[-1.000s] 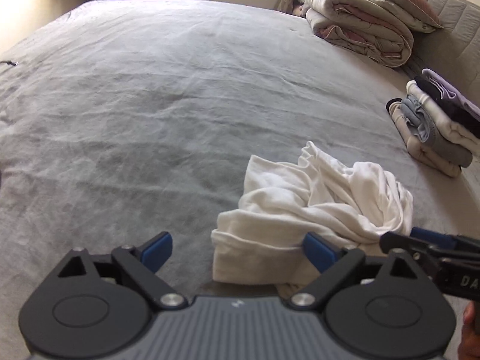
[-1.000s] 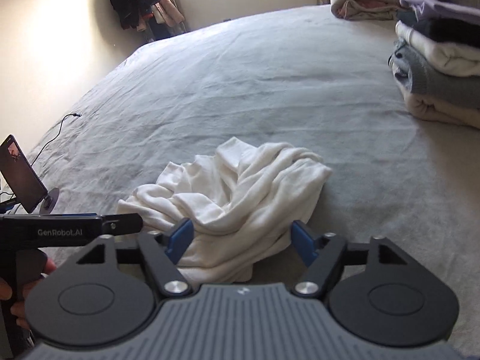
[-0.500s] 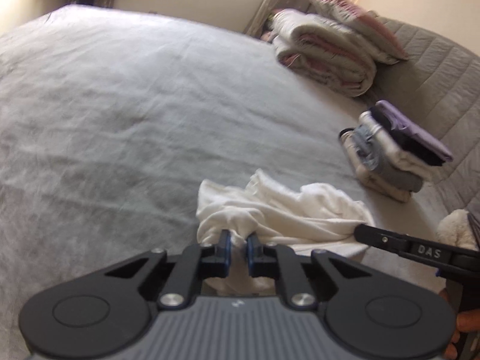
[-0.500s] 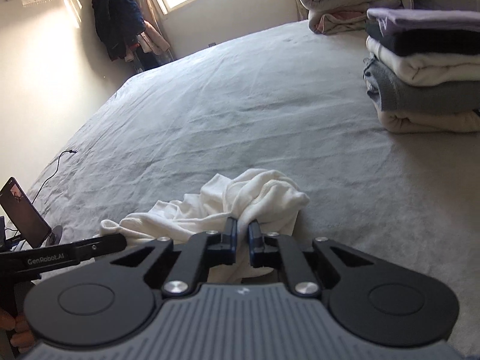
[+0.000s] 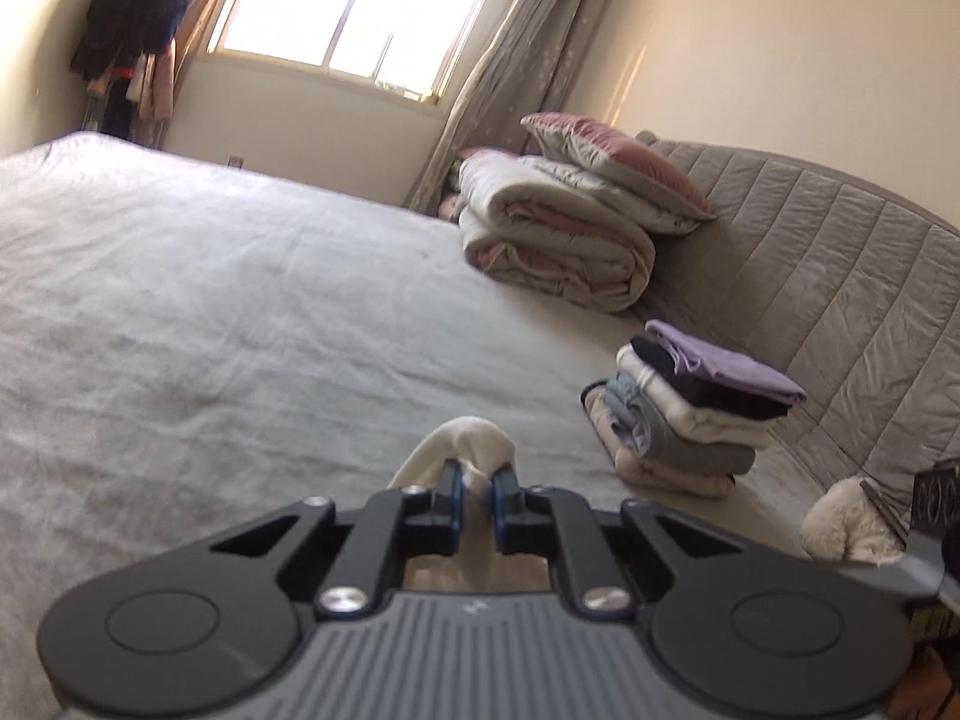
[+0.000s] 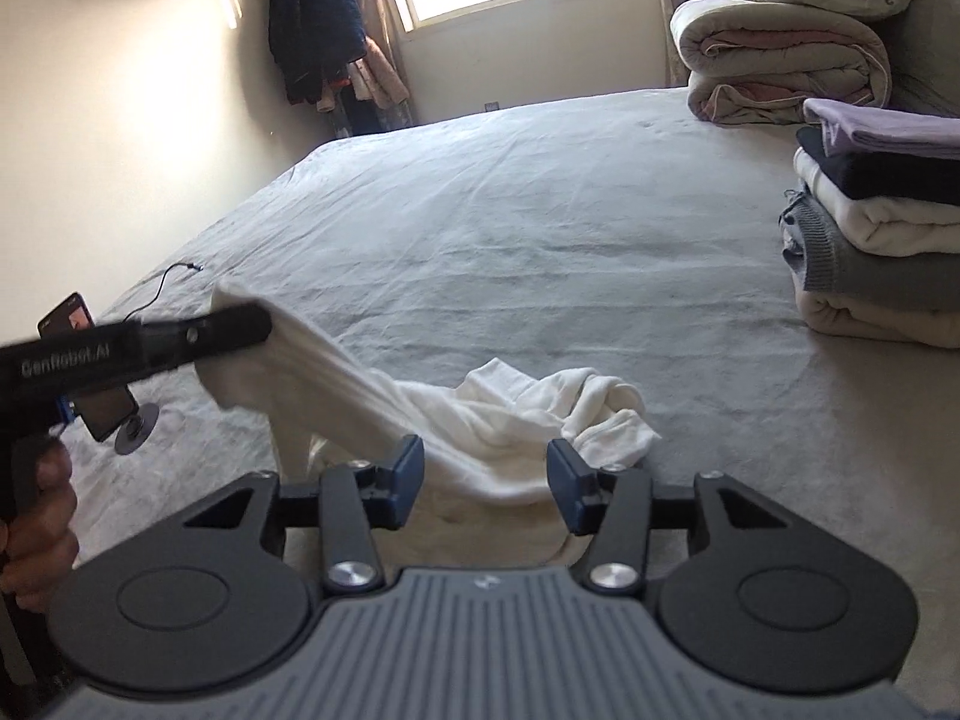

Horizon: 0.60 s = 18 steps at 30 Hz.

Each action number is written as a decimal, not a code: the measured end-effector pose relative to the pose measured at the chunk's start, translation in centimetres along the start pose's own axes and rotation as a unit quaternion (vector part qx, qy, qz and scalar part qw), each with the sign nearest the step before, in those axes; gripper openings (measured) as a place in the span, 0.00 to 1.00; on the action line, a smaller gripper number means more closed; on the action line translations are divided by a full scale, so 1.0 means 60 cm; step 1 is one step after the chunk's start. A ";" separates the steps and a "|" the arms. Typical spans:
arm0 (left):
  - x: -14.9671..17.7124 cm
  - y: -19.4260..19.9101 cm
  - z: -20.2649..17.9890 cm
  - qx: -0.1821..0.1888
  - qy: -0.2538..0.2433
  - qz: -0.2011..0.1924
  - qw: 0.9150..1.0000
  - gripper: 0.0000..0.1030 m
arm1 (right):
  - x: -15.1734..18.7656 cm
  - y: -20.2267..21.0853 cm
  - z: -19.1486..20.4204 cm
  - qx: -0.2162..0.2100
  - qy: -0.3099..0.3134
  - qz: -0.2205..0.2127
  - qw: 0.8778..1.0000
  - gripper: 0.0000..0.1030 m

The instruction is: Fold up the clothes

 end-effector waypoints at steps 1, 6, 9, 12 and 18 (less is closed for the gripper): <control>-0.007 -0.007 0.000 -0.004 -0.010 -0.009 1.000 0.09 | 0.005 -0.006 0.003 -0.002 0.002 0.007 1.000 0.48; -0.030 -0.036 0.019 -0.036 -0.029 -0.044 0.998 0.10 | 0.029 -0.039 0.008 -0.010 -0.003 0.042 0.999 0.48; -0.032 -0.049 0.035 -0.045 -0.024 -0.037 0.998 0.11 | 0.043 -0.053 0.012 -0.010 0.007 0.056 0.998 0.48; -0.022 -0.064 0.050 -0.046 -0.016 -0.003 0.999 0.13 | 0.048 -0.062 0.021 -0.010 0.020 0.061 0.998 0.53; 0.001 -0.069 0.073 -0.046 0.018 0.062 0.997 0.45 | 0.044 -0.069 0.020 0.004 0.043 0.052 0.998 0.56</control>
Point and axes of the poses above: each gripper's, at about its wrist camera, not at the fingertips, and y roughly against the way its jaws point, z to its left, x to its underside, the point moved 7 cm from there along -y, roughly the way its jaws point
